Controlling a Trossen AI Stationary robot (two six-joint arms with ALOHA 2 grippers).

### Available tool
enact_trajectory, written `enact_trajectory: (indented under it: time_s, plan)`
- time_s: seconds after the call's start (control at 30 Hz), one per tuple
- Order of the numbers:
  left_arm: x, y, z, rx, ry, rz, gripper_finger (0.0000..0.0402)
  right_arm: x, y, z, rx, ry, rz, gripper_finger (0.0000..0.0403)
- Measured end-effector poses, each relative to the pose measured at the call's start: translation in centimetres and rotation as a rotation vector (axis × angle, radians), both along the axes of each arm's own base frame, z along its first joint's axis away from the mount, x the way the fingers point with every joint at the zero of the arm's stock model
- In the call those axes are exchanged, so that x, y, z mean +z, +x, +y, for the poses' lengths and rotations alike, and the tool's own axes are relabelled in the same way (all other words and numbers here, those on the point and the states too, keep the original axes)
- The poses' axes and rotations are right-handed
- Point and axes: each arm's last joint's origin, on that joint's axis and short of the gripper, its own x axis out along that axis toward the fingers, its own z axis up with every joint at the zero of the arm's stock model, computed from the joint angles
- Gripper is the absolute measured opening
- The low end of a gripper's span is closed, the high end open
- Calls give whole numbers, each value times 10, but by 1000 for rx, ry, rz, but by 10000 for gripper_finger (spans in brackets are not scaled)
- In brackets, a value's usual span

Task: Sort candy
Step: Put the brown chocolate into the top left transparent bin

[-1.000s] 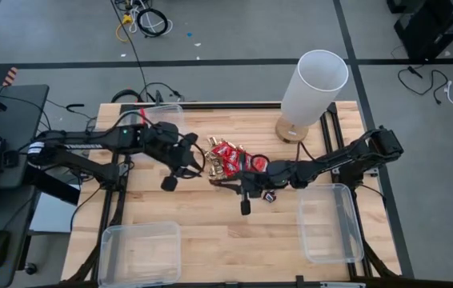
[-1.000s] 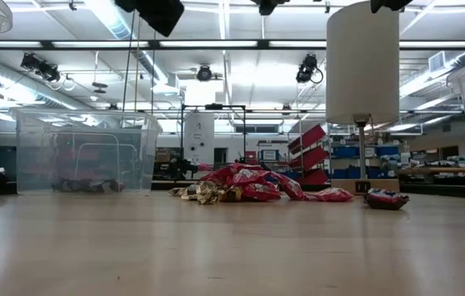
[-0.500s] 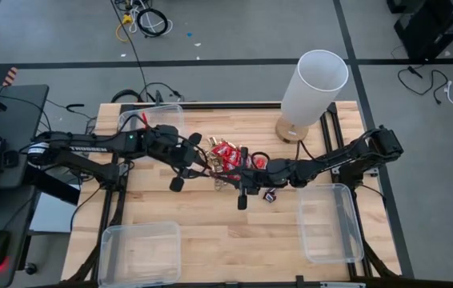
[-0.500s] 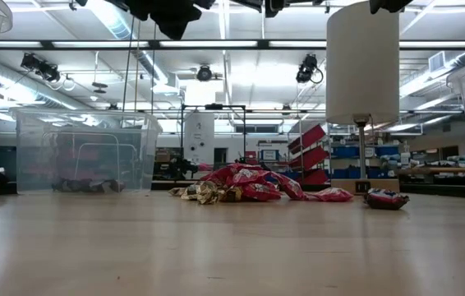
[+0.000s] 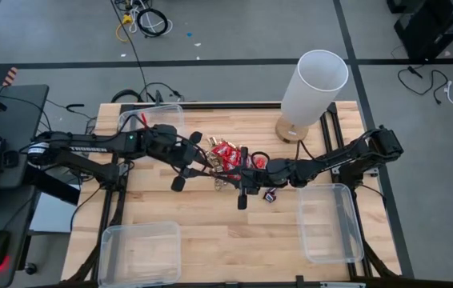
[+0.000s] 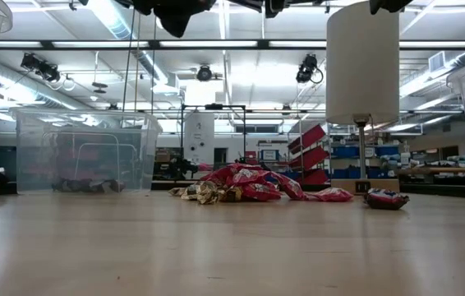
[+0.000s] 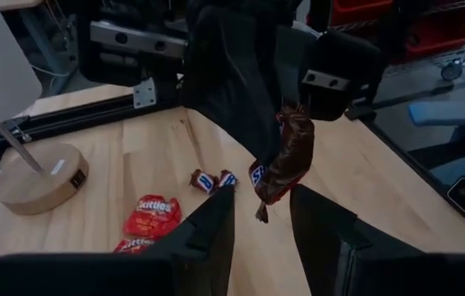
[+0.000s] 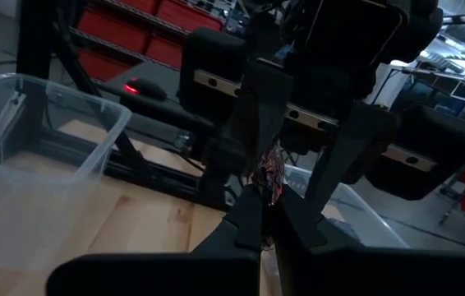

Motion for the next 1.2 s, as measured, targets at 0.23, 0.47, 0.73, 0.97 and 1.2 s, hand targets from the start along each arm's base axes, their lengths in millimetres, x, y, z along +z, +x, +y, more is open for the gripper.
enact_trajectory:
  time_s: [0.23, 0.47, 0.73, 0.97, 1.2]
  plan:
    - [-1, 1, 0, 4, 1, 7, 119, 0, 0, -3, -11, -3, 3, 16]
    - [-2, 1, 0, 4, 5, 11, 59, 0, 1, -8, -23, -4, 3, 23]
    - [-2, 1, 0, 4, 6, 11, 6, 0, 1, -8, -24, -1, 1, 41]
    - [-2, 1, 2, 49, 5, 12, 1, 0, 0, -7, -111, -4, 0, 73]
    - [-2, 1, 2, 74, 1, 21, 1, 0, 0, -4, -140, -6, 0, 100]
